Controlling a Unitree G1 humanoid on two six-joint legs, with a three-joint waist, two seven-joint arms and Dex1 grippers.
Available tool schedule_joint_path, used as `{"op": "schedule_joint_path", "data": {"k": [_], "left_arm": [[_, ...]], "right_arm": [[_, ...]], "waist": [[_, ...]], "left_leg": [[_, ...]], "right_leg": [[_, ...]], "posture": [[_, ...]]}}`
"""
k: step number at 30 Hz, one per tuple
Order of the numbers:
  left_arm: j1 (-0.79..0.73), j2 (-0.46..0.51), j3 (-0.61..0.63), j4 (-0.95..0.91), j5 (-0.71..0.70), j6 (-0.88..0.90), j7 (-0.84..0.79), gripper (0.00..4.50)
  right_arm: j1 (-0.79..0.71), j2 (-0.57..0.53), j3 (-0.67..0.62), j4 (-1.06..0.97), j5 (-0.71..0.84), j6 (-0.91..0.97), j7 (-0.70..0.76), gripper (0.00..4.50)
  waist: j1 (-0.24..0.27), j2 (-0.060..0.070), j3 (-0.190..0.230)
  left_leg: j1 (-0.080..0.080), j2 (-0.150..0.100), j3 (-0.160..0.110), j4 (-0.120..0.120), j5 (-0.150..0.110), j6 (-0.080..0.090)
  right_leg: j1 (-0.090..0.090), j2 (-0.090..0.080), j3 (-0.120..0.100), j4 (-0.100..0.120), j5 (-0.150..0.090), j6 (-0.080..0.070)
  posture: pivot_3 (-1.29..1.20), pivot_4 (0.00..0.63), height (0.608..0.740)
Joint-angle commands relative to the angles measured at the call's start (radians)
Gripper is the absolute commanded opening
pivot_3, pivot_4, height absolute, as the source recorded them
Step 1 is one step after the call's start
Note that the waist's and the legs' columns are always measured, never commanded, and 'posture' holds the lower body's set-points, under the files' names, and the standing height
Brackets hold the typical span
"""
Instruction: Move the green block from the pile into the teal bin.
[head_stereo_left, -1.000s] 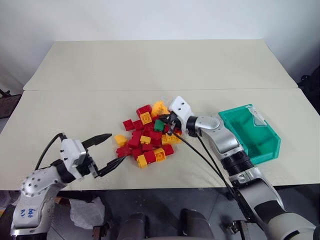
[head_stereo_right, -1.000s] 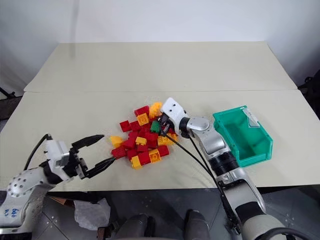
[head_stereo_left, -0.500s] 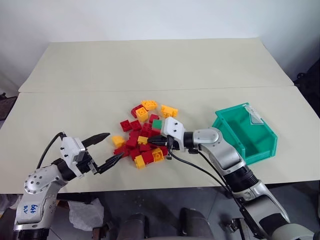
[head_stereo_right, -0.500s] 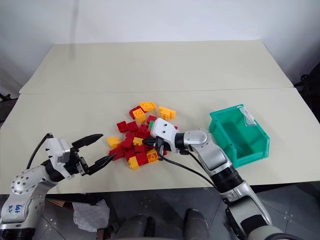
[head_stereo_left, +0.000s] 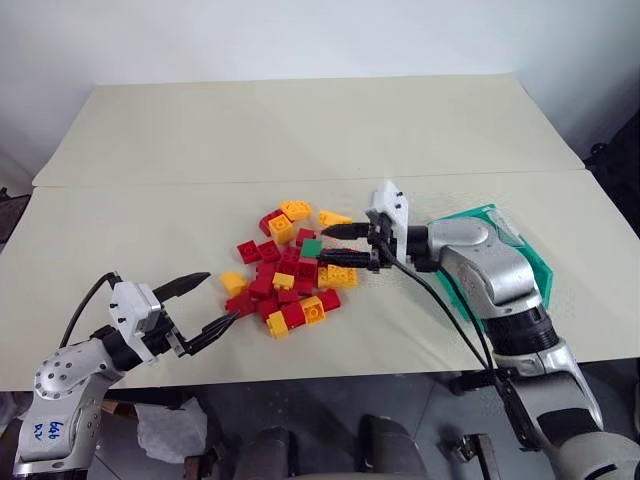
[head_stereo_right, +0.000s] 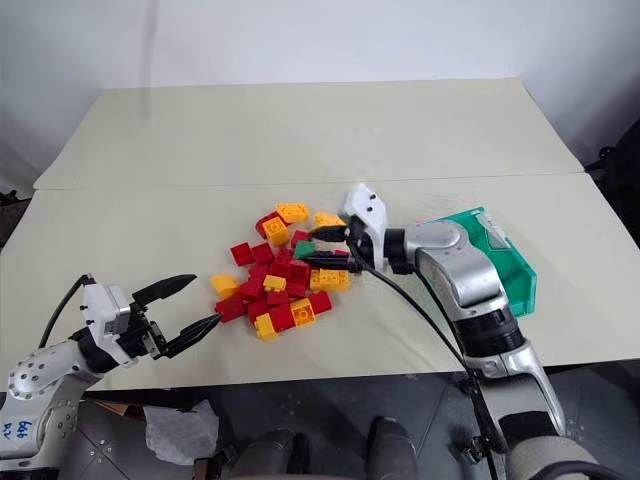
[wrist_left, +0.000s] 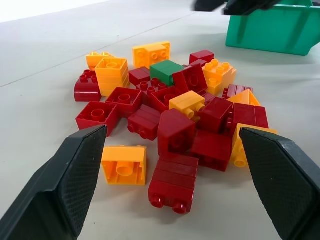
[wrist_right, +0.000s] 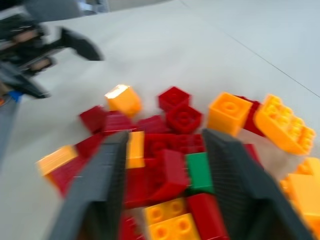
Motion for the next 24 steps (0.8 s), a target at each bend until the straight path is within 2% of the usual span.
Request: {"op": "schedule_joint_path", "data": {"k": [1,3,9,18,24], "left_arm": [[-0.009,0.004,0.005,-0.022,-0.008,-0.015,-0.007,4.5],[-0.011,-0.001,-0.001,-0.024,-0.008,-0.016,-0.007,4.5],[-0.001,-0.005,-0.001,-0.035,-0.007,-0.028,-0.009,4.5],[-0.011,-0.016,-0.006,-0.021,0.001,-0.046,0.007,4.5],[-0.018,-0.026,-0.015,-0.016,0.006,-0.052,0.014,4.5]], "right_arm": [[-0.079,0.007,0.058,0.124,-0.098,-0.039,-0.021,3.77],[-0.126,0.038,0.098,0.245,-0.173,-0.095,-0.06,4.46],[-0.161,0.055,0.109,0.381,-0.243,-0.208,-0.057,4.46],[-0.126,0.08,0.14,0.292,-0.233,-0.147,0.032,4.46],[-0.14,0.097,0.146,0.347,-0.284,-0.171,-0.008,4.46]], "waist": [[0.0,0.0,0.0],[-0.001,0.0,0.0],[-0.001,0.0,0.0],[-0.001,0.0,0.0],[-0.001,0.0,0.0]], "left_leg": [[0.0,0.0,0.0,0.0,0.0,0.0],[0.0,0.0,0.0,0.0,0.0,0.0],[0.0,-0.001,0.0,0.0,0.0,0.0],[0.0,0.0,0.0,0.0,0.0,0.0],[0.0,0.0,-0.001,0.0,0.0,0.0]], "right_leg": [[0.0,0.0,0.0,0.0,0.0,0.0],[0.0,0.0,0.0,0.0,0.0,0.0],[-0.001,0.0,-0.001,0.0,0.0,0.0],[0.0,0.001,-0.001,0.0,0.0,0.0],[0.0,0.0,-0.001,0.0,0.0,0.0]], "posture": [[0.0,0.15,0.74],[0.0,0.15,0.74],[0.0,0.15,0.74],[0.0,0.15,0.74],[0.0,0.15,0.74]]}}
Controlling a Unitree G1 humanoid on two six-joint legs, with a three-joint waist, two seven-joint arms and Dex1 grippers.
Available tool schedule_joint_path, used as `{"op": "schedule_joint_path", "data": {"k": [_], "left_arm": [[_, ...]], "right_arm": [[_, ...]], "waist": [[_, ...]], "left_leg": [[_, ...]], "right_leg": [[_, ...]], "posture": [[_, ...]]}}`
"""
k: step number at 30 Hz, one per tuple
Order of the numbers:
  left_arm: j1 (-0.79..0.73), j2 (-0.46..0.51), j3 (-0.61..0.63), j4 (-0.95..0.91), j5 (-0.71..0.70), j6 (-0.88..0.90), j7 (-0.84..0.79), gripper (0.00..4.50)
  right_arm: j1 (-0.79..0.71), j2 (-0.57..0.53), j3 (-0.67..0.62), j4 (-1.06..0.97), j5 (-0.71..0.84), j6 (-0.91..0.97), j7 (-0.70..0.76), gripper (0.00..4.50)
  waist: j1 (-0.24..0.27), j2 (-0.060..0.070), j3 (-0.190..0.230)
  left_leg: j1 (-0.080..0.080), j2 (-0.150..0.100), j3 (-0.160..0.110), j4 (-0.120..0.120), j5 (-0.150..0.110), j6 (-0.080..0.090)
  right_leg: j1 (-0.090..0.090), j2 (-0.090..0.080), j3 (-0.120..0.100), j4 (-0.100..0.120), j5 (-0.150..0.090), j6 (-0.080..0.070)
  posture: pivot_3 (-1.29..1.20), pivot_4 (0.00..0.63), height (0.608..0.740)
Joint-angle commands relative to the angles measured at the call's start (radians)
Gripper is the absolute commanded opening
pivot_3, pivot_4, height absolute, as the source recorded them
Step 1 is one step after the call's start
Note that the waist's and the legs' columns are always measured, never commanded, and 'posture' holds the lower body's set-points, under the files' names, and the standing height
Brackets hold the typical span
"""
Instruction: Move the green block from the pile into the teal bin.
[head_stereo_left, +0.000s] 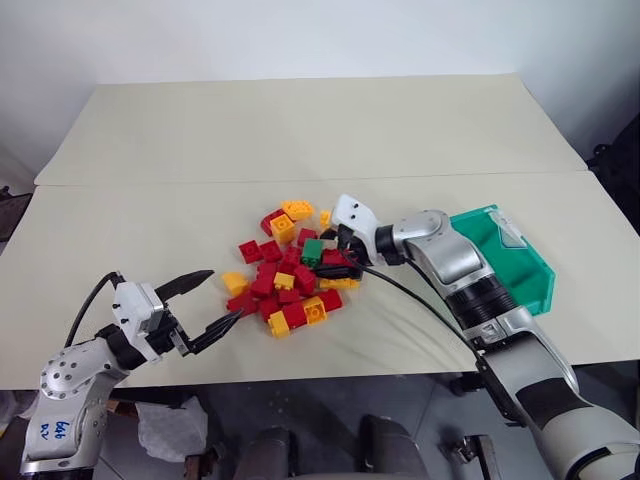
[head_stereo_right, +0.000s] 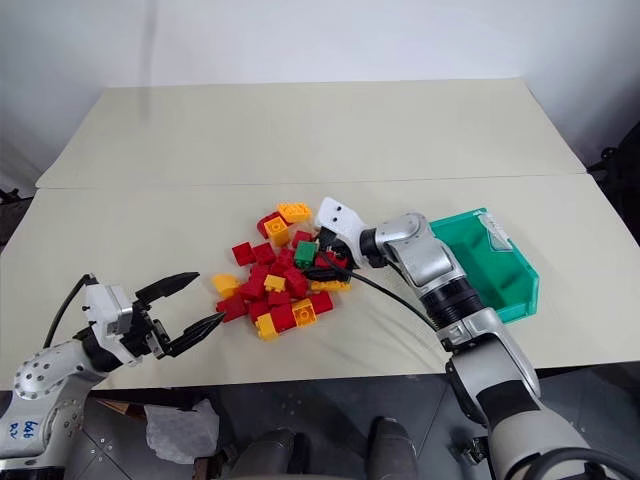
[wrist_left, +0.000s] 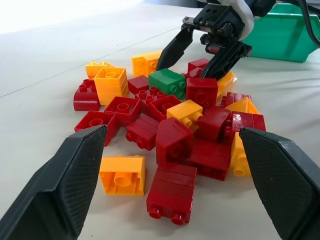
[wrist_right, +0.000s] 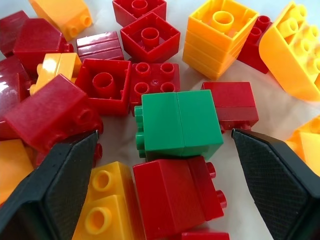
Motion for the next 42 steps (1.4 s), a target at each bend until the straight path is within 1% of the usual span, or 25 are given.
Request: {"op": "schedule_joint_path", "data": {"k": [1,6,7,9,13,14,15,20,23,25,29,33,38,40,42], "left_arm": [[-0.007,-0.005,0.001,-0.016,0.004,-0.022,0.005,4.5],[-0.009,-0.013,-0.009,-0.019,0.008,-0.022,0.009,4.5],[-0.01,-0.014,-0.01,-0.019,0.008,-0.022,0.009,4.5],[-0.012,-0.014,-0.012,-0.019,0.009,-0.022,0.008,4.5],[-0.015,-0.01,-0.01,-0.012,0.008,-0.023,0.005,4.5],[-0.016,-0.009,-0.01,-0.011,0.007,-0.022,0.004,4.5],[-0.017,-0.009,-0.011,-0.01,0.007,-0.022,0.002,4.5],[-0.042,-0.01,-0.033,-0.016,0.005,-0.016,-0.008,4.5],[-0.061,-0.011,-0.062,-0.032,0.002,-0.008,-0.02,4.5],[-0.079,-0.012,-0.082,-0.04,-0.004,0.001,-0.027,4.5],[-0.114,-0.007,-0.119,-0.027,-0.007,0.011,-0.056,4.5],[-0.163,-0.007,-0.14,0.028,-0.001,0.01,-0.086,4.5],[-0.224,0.0,-0.165,0.077,-0.007,0.012,-0.143,4.5],[-0.237,0.002,-0.175,0.086,-0.008,0.012,-0.166,4.5],[-0.276,-0.001,-0.201,0.085,-0.012,0.019,-0.199,4.5]], "right_arm": [[-0.022,0.017,-0.004,0.039,-0.038,-0.03,-0.04,4.46],[-0.046,0.048,-0.022,0.099,-0.033,-0.037,-0.041,4.46],[-0.049,0.05,-0.024,0.105,-0.032,-0.039,-0.038,4.29],[-0.053,0.05,-0.022,0.112,-0.036,-0.043,-0.023,3.87],[-0.05,0.051,-0.044,0.092,-0.015,-0.052,-0.002,2.54],[-0.044,0.045,-0.046,0.063,0.006,-0.033,0.035,2.14],[-0.039,0.044,-0.053,0.043,0.016,-0.028,0.043,2.04],[-0.015,0.038,-0.139,-0.034,0.052,-0.079,-0.016,2.05],[0.02,0.016,-0.235,-0.108,0.113,-0.129,-0.028,2.05],[0.067,-0.026,-0.307,-0.187,0.173,-0.165,0.003,2.05],[0.224,-0.147,-0.481,-0.375,0.303,-0.119,0.012,2.05],[0.458,-0.301,-0.663,-0.512,0.354,-0.124,0.005,2.05],[0.698,-0.371,-0.907,-0.619,0.431,-0.094,-0.064,2.05],[0.76,-0.389,-0.95,-0.65,0.446,-0.074,-0.086,2.05],[0.843,-0.397,-0.964,-0.645,0.413,-0.061,-0.117,2.05]], "waist": [[-0.001,0.0,0.0],[0.0,0.0,0.0],[0.0,0.0,0.0],[0.0,0.0,0.0],[-0.001,0.0,0.0],[-0.001,0.0,0.0],[-0.001,0.0,0.0],[0.0,0.001,0.0],[0.002,0.001,0.0],[0.004,0.001,0.0],[0.024,0.001,0.0],[0.038,0.001,0.001],[0.045,0.001,0.001],[0.046,0.001,0.001],[0.048,0.001,0.001]], "left_leg": [[0.0,0.0,0.0,0.0,0.0,0.0],[0.0,0.0,0.0,0.0,0.0,0.0],[0.0,0.0,0.0,0.0,0.0,0.0],[0.0,0.0,0.0,0.0,0.0,0.0],[0.0,0.0,0.0,0.0,0.0,0.0],[0.0,0.0,0.0,0.0,0.0,0.0],[0.0,0.0,0.0,0.0,0.0,0.0],[0.0,0.0,0.0,0.0,0.0,0.0],[0.0,0.0,-0.001,0.0,0.0,0.0],[0.0,-0.001,-0.001,0.0,0.0,0.0],[-0.001,-0.001,-0.003,0.0,0.0,0.0],[-0.002,-0.002,-0.001,-0.001,0.0,0.0],[0.0,-0.002,0.008,-0.001,0.0,0.0],[0.001,-0.002,0.012,-0.001,0.0,0.001],[0.002,-0.001,0.015,-0.001,0.0,0.001]], "right_leg": [[0.0,0.0,0.0,0.0,0.0,0.0],[0.0,0.0,0.0,0.0,0.0,0.0],[0.0,0.0,0.0,0.0,0.0,0.0],[0.0,0.0,0.0,0.0,0.0,0.0],[0.0,0.0,0.0,0.0,0.0,0.0],[0.0,0.0,0.0,0.0,0.0,0.0],[0.0,0.0,0.0,0.0,0.0,0.0],[0.0,0.0,0.0,0.0,0.0,0.0],[0.0,0.0,0.0,0.0,0.0,0.0],[0.0,0.0,0.0,0.0,0.0,0.0],[0.001,0.0,-0.002,-0.002,0.0,0.0],[0.003,0.001,-0.005,-0.006,0.0,0.0],[0.003,0.001,-0.003,-0.008,0.0,0.0],[0.003,0.001,-0.002,-0.008,0.0,0.0],[0.003,0.001,0.001,-0.008,0.0,0.0]], "posture": [[0.0,0.15,0.74],[0.0,0.15,0.74],[0.0,0.15,0.74],[0.0,0.15,0.74],[0.0,0.15,0.74],[0.0,0.15,0.74],[0.0,0.15,0.74],[0.0,0.15,0.74],[0.0,0.15,0.74],[0.0,0.15,0.74],[0.0,0.15,0.74],[0.0,0.15,0.74],[0.0,0.15,0.74],[0.0,0.15,0.74],[0.0,0.15,0.74]]}}
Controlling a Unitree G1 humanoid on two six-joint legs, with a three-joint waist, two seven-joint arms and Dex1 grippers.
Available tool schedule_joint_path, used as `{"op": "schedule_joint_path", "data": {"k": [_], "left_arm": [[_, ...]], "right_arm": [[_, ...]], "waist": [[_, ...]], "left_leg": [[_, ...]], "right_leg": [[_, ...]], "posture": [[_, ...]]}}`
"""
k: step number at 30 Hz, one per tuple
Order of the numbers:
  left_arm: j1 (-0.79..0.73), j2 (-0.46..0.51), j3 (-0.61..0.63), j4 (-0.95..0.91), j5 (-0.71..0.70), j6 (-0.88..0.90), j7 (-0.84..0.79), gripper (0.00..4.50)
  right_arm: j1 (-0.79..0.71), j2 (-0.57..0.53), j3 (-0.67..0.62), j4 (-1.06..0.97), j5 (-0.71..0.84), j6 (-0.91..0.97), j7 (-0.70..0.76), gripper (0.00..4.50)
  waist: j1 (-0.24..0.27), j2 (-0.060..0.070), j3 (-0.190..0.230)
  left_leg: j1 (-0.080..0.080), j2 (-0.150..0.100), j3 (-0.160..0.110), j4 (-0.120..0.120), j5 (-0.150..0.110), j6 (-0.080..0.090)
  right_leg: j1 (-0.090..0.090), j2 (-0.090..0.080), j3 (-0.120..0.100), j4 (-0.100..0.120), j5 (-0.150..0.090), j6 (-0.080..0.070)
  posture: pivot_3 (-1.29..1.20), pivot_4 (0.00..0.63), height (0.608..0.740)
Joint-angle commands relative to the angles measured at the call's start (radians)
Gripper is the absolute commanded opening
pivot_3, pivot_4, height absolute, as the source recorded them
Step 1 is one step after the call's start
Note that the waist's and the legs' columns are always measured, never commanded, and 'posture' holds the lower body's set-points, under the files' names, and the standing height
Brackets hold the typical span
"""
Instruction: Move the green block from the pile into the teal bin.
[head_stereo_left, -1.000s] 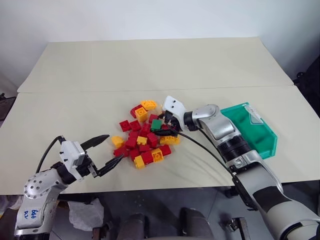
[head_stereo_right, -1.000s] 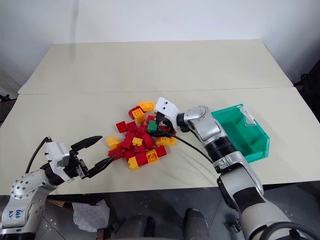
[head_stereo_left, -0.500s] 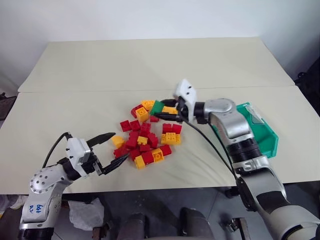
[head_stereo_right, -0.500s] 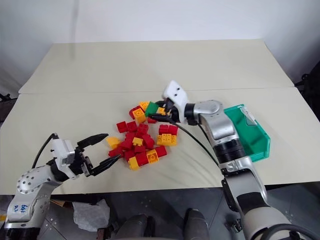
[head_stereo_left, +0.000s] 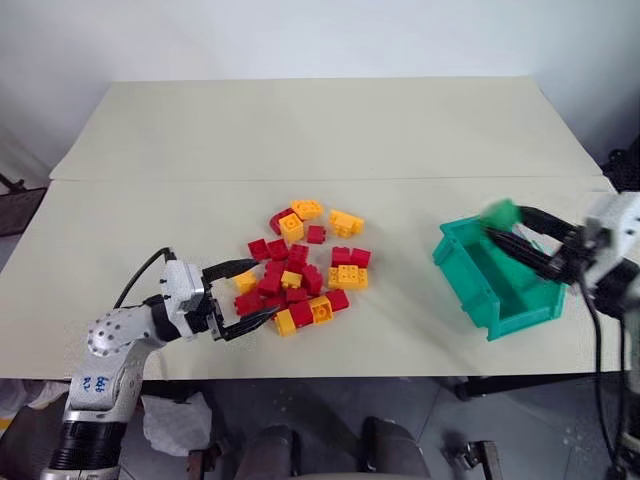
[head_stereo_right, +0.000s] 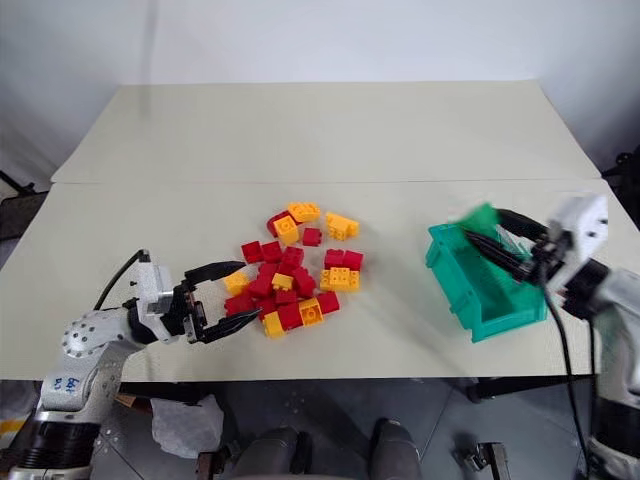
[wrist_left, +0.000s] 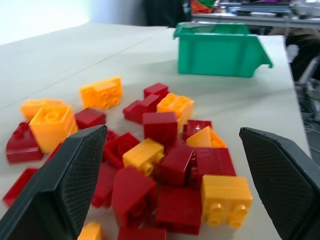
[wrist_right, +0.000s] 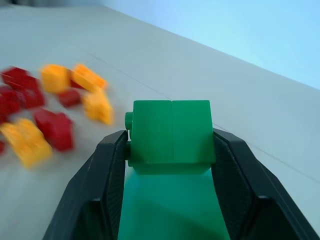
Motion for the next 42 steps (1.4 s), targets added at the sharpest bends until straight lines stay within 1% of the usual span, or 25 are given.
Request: {"op": "schedule_joint_path", "data": {"k": [1,2,6,10,11,13,17,21,23,25,26,29,30,33,36,39,42], "left_arm": [[-0.055,0.002,-0.034,-0.009,-0.021,0.001,-0.054,4.5],[-0.067,0.0,-0.043,-0.016,-0.025,0.003,-0.064,4.5],[-0.084,-0.003,-0.057,-0.041,-0.038,0.009,-0.083,4.5],[-0.084,-0.004,-0.06,-0.05,-0.037,0.012,-0.085,4.5],[-0.085,-0.004,-0.057,-0.044,-0.033,0.01,-0.083,4.5],[-0.085,-0.004,-0.048,-0.033,-0.027,0.005,-0.076,4.5],[-0.071,0.002,-0.028,-0.02,-0.023,0.003,-0.06,4.5],[-0.059,0.017,0.008,0.01,-0.015,-0.005,-0.043,4.5],[-0.051,0.028,0.02,0.016,-0.015,-0.005,-0.047,4.5],[-0.04,0.036,0.035,0.031,-0.017,-0.008,-0.051,4.5],[-0.031,0.044,0.043,0.038,-0.014,-0.013,-0.055,4.5],[-0.005,0.06,0.066,0.044,0.004,-0.027,-0.041,4.5],[0.007,0.065,0.077,0.044,0.019,-0.031,-0.021,4.5],[0.047,0.084,0.104,0.045,0.032,-0.048,-0.019,4.5],[0.087,0.098,0.124,0.063,0.061,-0.097,-0.013,4.5],[0.108,0.098,0.134,0.078,0.094,-0.149,0.004,4.5],[0.12,0.095,0.137,0.053,0.087,-0.156,0.011,4.5]], "right_arm": [[0.093,-0.023,-0.043,-0.039,-0.005,0.03,-0.052,2.05],[0.11,-0.02,-0.039,-0.032,-0.018,0.005,-0.06,2.05],[0.139,-0.043,-0.009,-0.011,-0.026,0.006,-0.068,2.05],[0.133,-0.052,0.001,0.017,-0.022,0.006,-0.07,2.05],[0.12,-0.056,-0.001,0.027,-0.009,0.022,-0.072,2.4],[0.1,-0.064,0.006,0.045,-0.03,-0.023,-0.072,3.09],[0.077,-0.081,0.002,0.065,-0.01,-0.026,-0.048,4.47],[0.061,-0.108,-0.002,0.064,0.032,-0.02,0.008,4.47],[0.063,-0.125,0.003,0.054,0.062,0.024,0.028,4.47],[0.076,-0.147,0.028,0.052,0.054,0.027,0.055,4.47],[0.075,-0.148,0.039,0.056,0.042,-0.019,0.076,4.47],[0.064,-0.135,0.033,0.011,0.105,-0.027,0.115,4.47],[0.081,-0.14,0.043,-0.033,0.132,-0.004,0.137,4.47],[0.135,-0.13,0.09,-0.145,0.155,-0.021,0.185,4.47],[0.209,-0.116,0.145,-0.196,0.135,-0.078,0.24,4.47],[0.25,-0.086,0.182,-0.16,0.083,-0.18,0.265,4.47],[0.267,-0.054,0.199,-0.128,0.06,-0.244,0.264,4.47]], "waist": [[0.005,0.0,0.0],[0.006,-0.001,0.0],[0.005,0.0,0.0],[0.006,0.0,0.0],[0.006,0.0,0.0],[0.006,0.0,0.0],[0.007,0.0,0.0],[0.008,0.0,0.0],[0.007,0.0,0.0],[0.007,0.0,0.0],[0.007,0.0,0.0],[0.007,0.0,0.0],[0.007,0.0,0.0],[0.007,0.0,0.0],[0.01,0.0,0.0],[0.011,0.0,0.0],[0.01,-0.001,0.0]], "left_leg": [[0.0,0.0,0.001,0.0,0.0,0.001],[0.0,0.0,0.001,0.001,0.0,0.001],[0.0,0.001,0.002,0.001,0.001,0.002],[0.0,0.001,0.002,0.001,0.001,0.002],[0.0,0.001,0.002,0.001,0.001,0.002],[0.0,0.001,0.002,0.001,0.001,0.002],[0.0,0.001,0.002,0.001,0.001,0.002],[-0.001,0.001,0.002,0.001,0.001,0.002],[-0.001,0.001,0.002,0.001,0.001,0.002],[-0.001,0.001,0.002,0.001,0.001,0.002],[-0.001,0.001,0.002,0.001,0.001,0.002],[-0.001,0.002,0.001,0.001,0.001,0.002],[-0.001,0.002,0.001,0.001,0.001,0.002],[-0.001,0.002,0.001,0.001,0.001,0.002],[-0.001,0.002,0.0,0.001,0.001,0.003],[-0.001,0.001,0.0,0.001,0.0,0.003],[0.0,0.001,0.0,0.001,0.0,0.004]], "right_leg": [[0.0,0.0,0.0,0.0,0.0,0.0],[0.0,0.0,0.0,0.0,0.0,0.0],[0.0,-0.001,0.002,-0.001,0.0,0.0],[0.0,-0.001,0.002,0.0,0.0,0.0],[0.0,-0.001,0.002,0.0,0.0,0.0],[0.0,-0.001,0.002,-0.001,0.0,0.0],[0.0,-0.001,0.002,-0.001,0.0,0.0],[0.0,-0.001,0.001,-0.001,0.0,0.0],[0.0,-0.001,0.001,-0.001,0.0,0.0],[0.0,-0.001,0.001,-0.001,0.0,0.0],[0.0,-0.001,0.001,-0.001,0.0,0.0],[0.0,-0.001,0.001,-0.001,0.0,0.0],[0.0,-0.001,0.001,-0.001,0.0,0.0],[0.0,-0.001,0.001,-0.001,0.0,0.0],[0.0,-0.001,0.001,-0.001,0.0,0.0],[0.001,-0.002,0.001,-0.002,0.0,0.0],[0.0,-0.003,0.002,-0.002,0.0,0.0]], "posture": [[0.0,0.15,0.74],[0.0,0.15,0.74],[0.0,0.15,0.74],[0.0,0.15,0.74],[0.0,0.15,0.74],[0.0,0.15,0.74],[0.0,0.15,0.74],[0.0,0.15,0.74],[0.0,0.15,0.74],[0.0,0.15,0.74],[0.0,0.15,0.74],[0.0,0.15,0.74],[0.0,0.15,0.74],[0.0,0.15,0.74],[0.0,0.15,0.74],[0.0,0.15,0.74],[0.0,0.15,0.74]]}}
